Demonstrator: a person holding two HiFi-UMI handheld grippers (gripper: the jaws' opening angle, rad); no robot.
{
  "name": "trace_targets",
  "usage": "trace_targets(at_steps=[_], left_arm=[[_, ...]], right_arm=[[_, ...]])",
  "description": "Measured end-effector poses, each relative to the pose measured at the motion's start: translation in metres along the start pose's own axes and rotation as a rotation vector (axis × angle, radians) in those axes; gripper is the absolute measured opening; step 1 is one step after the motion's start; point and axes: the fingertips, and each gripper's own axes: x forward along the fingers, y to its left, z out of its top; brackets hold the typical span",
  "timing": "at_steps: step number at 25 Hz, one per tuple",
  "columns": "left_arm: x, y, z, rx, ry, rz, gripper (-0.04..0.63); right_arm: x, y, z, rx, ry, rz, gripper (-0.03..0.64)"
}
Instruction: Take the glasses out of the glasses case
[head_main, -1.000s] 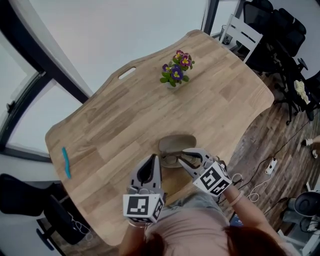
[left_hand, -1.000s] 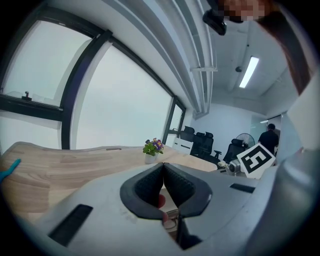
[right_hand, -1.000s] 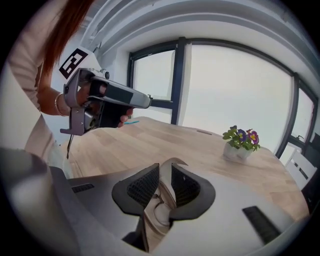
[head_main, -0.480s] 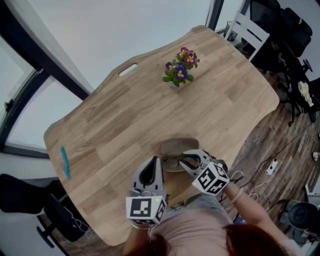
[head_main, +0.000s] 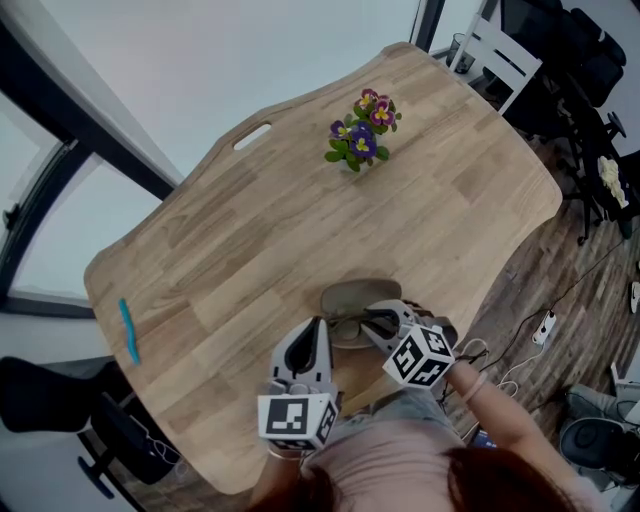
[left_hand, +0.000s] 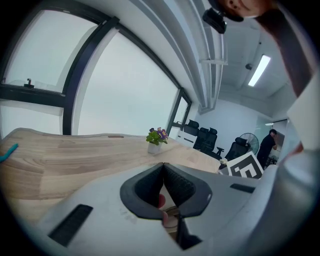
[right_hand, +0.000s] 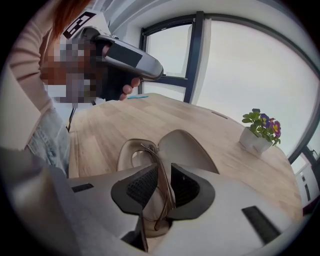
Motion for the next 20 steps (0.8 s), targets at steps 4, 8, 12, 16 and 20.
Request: trace_targets(at_steps=[4,8,12,16,20], left_arm=[[0.002,0.001,-0.003,-0.009,0.004,-0.003,0.002],[0.002,0.002,-0.006,-0.017,0.013,-0.002,0.002],[0.002,0.005,-0.007,-0.026,0.018,0.001,0.002],[0.003,0.006,-0.006,-0.031,0.018,-0.001,0.002],[0.003,0.007,-0.005,-0.033,0.014,-0.002,0.002]], right_arm=[[0.007,0.001,-0.004,-0.030,0.025,0.012,0.067],[0.014,0.003,-0.007,-0.076,0.058,0.027,0.067],[0.019,0.006,-0.009,-0.122,0.085,0.041,0.067],[0.026,0.008,-0.009,-0.159,0.105,0.048,0.059],[0.030,0.009,-0.009,-0.165,0.109,0.058,0.041]])
